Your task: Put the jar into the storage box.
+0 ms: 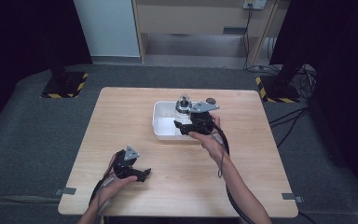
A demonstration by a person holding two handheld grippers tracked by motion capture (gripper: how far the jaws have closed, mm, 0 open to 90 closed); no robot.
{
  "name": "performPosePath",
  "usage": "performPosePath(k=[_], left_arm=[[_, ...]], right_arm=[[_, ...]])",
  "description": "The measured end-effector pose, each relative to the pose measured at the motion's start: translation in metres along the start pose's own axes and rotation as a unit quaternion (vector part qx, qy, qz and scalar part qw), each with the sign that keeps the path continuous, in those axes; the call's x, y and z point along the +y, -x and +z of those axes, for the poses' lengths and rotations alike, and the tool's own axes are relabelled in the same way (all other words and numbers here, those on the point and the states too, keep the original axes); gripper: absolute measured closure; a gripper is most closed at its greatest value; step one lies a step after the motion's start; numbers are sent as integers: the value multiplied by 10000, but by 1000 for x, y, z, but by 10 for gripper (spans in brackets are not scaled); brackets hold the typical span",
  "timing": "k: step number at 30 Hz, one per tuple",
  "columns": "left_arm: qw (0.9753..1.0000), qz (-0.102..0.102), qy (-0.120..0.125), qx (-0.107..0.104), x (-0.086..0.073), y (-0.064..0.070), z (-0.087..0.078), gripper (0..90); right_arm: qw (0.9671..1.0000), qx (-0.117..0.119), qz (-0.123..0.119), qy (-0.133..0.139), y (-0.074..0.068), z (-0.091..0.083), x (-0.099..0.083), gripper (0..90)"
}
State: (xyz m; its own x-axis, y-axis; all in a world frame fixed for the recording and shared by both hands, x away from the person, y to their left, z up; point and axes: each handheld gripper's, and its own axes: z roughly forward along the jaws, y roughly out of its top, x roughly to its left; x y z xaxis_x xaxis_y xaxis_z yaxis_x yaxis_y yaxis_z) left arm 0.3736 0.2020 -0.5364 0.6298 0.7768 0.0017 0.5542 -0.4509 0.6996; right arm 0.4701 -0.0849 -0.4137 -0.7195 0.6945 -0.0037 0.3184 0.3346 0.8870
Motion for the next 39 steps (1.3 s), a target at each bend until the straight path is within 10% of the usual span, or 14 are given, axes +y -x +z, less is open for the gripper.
performPosePath(k=[39], left_arm=[[10000, -32, -7, -53, 0, 1, 0, 0]], right_arm=[[9968, -674, 368, -214, 38, 59, -16, 313]])
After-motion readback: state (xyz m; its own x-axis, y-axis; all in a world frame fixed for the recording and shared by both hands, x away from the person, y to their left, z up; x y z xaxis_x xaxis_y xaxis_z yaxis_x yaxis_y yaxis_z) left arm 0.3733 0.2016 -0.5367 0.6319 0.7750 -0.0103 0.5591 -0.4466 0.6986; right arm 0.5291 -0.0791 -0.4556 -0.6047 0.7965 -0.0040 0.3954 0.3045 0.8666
